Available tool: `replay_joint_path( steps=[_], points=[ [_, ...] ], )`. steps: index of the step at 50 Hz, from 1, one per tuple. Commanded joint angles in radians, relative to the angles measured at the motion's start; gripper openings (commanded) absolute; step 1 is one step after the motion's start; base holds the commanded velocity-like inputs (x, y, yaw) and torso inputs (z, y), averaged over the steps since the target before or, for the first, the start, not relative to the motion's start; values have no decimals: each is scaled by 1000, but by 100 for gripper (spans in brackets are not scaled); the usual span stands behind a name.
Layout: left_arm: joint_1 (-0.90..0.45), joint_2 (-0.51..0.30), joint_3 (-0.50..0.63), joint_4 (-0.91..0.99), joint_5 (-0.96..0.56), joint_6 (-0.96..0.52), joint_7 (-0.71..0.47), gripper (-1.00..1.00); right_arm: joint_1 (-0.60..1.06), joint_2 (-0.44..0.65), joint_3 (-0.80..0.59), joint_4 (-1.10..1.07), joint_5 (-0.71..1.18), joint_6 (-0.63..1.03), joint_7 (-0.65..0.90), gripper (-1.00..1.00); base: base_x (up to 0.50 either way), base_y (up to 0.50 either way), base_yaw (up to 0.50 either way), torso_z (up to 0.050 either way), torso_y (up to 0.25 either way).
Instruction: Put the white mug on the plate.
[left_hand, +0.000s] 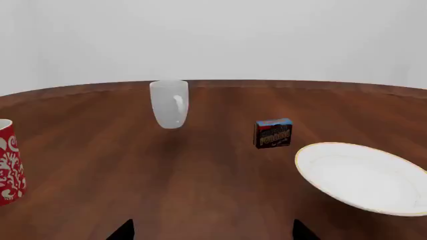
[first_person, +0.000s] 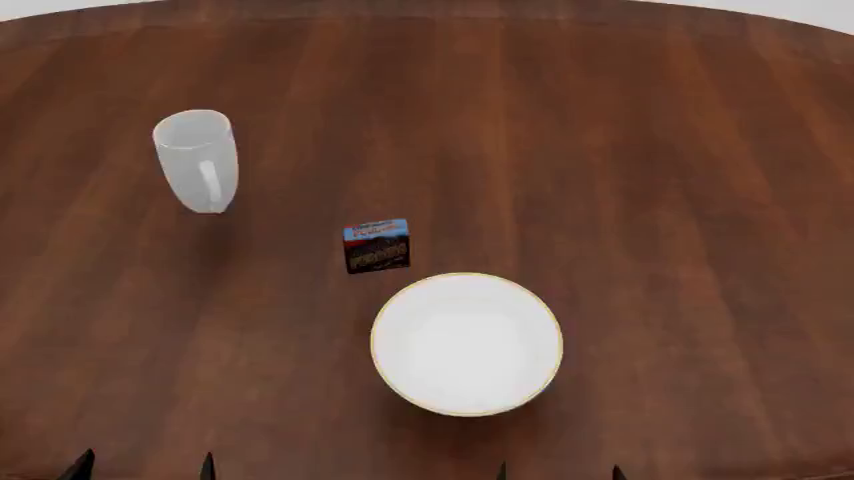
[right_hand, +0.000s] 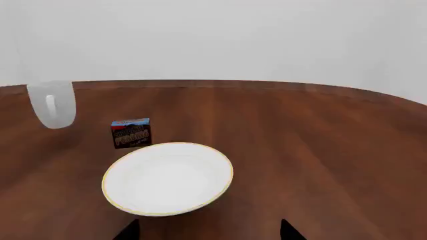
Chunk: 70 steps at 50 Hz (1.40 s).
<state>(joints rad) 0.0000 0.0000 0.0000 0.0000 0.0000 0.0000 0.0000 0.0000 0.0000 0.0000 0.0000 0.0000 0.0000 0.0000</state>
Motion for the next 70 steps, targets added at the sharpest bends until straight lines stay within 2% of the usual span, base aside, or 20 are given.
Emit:
replay_joint_path(
  steps=[1, 17, 23, 31, 44, 46, 53, 70],
  points=[
    [0, -10, 11, 0, -10, 0, -11, 100, 0, 9, -13, 0, 0, 0, 13, 100, 0, 0, 0, 0, 0],
    [-7, -49, 68, -17, -50, 14, -66, 100, 25, 53, -68, 49, 47, 16, 60, 100, 0, 0, 0, 0, 0],
    [-9, -66, 73, 58, -68, -26, -76, 100, 13, 66, -79, -66, 46, 106, 85, 100, 0, 0, 0, 0, 0],
    [-60, -121, 64, 300, -81, -143, -79, 100, 66, 111, -95, -299, 16, 224, 98, 100, 0, 0, 0, 0, 0],
    [-239, -198, 12, 672, -127, -468, -89, 100, 251, 151, -31, -665, 106, 541, 85, 100, 0, 0, 0, 0, 0],
    [-229, -201, 16, 652, -118, -415, -89, 100, 278, 153, -19, -702, 119, 577, 88, 100, 0, 0, 0, 0, 0],
    [-306, -211, 0, 727, -156, -504, -92, 100, 346, 158, 4, -750, 147, 654, 97, 100, 0, 0, 0, 0, 0],
    [-328, -235, -1, 735, -142, -510, -112, 100, 379, 170, -8, -753, 152, 682, 120, 100, 0, 0, 0, 0, 0]
  ],
)
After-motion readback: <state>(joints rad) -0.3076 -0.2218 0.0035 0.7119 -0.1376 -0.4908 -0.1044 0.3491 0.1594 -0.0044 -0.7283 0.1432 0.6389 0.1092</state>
